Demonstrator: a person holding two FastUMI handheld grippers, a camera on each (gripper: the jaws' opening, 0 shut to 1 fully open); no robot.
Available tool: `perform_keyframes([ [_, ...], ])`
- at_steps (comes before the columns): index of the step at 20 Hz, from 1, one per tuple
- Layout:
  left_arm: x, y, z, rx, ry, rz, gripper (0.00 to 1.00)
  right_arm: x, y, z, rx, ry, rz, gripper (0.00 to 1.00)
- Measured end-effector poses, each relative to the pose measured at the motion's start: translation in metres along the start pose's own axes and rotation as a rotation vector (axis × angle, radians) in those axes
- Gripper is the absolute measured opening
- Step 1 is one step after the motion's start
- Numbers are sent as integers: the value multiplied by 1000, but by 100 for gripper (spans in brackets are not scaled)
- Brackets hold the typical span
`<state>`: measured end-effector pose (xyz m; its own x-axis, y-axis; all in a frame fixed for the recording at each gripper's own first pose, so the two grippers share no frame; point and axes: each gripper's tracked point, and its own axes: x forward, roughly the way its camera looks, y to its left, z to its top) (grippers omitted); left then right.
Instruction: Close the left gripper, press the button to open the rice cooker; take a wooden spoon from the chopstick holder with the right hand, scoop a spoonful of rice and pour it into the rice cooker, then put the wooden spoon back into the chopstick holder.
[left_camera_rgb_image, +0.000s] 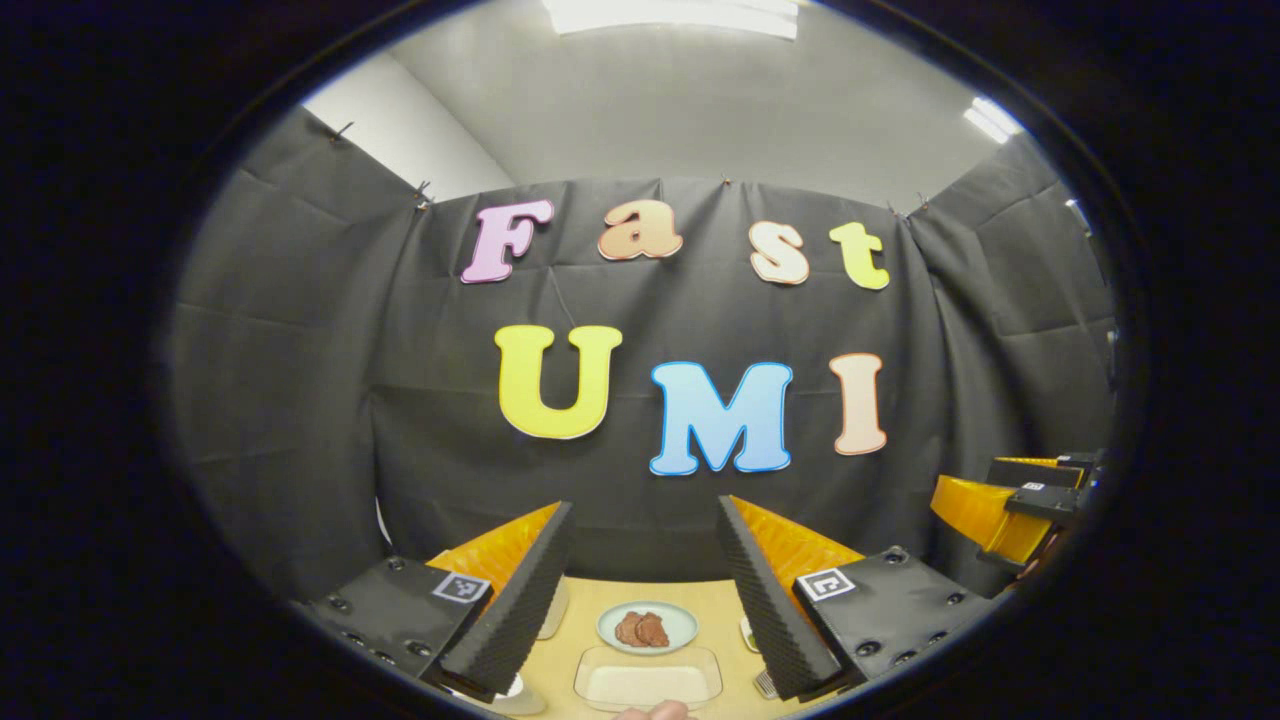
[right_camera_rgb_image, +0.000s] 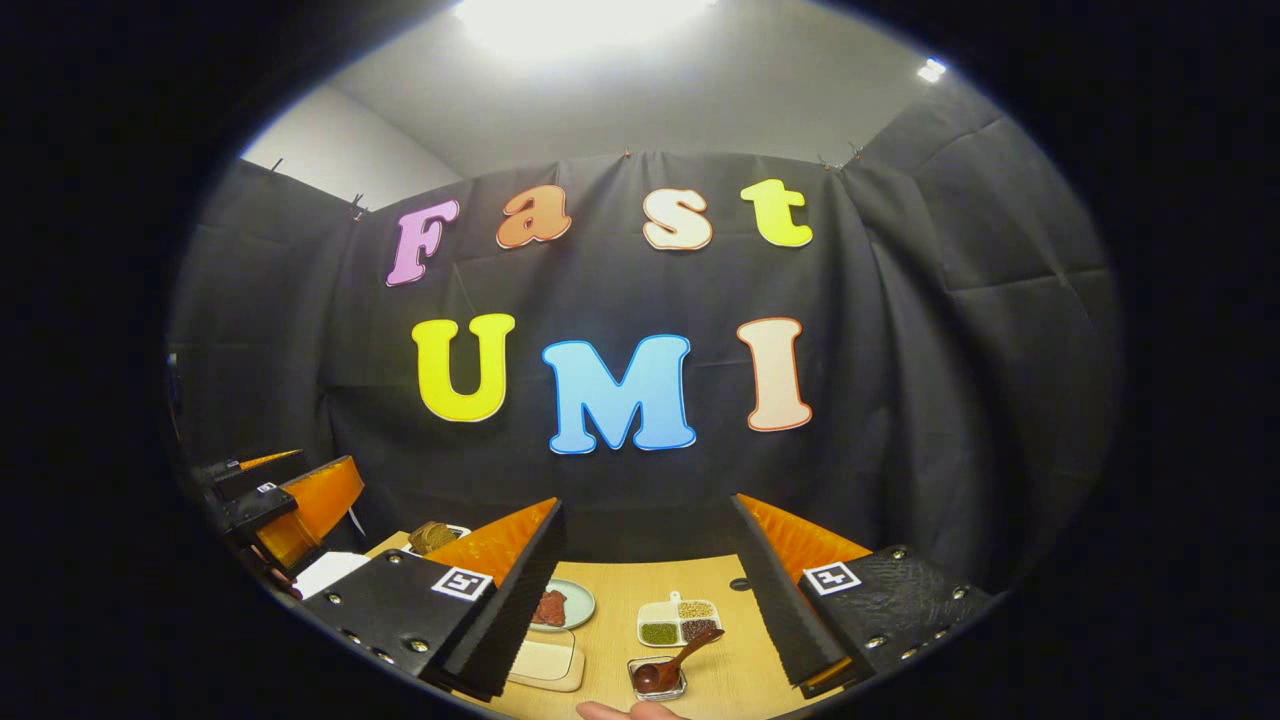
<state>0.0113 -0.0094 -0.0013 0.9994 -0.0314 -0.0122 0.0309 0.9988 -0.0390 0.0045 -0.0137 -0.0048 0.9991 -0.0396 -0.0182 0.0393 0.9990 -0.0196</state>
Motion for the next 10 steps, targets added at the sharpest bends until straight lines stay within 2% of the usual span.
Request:
perform_keyframes([
  [5, 0, 12, -3, -10, 2, 11, 94, 1, -1, -7, -1, 11, -11, 98],
  [7, -2, 17, -1, -25, -18, 3, 95, 2, 1, -10, -3, 15, -11, 98],
  [10, -6, 39, 6, -12, -71, 37, 94, 0, 5, -15, -5, 26, -7, 98],
])
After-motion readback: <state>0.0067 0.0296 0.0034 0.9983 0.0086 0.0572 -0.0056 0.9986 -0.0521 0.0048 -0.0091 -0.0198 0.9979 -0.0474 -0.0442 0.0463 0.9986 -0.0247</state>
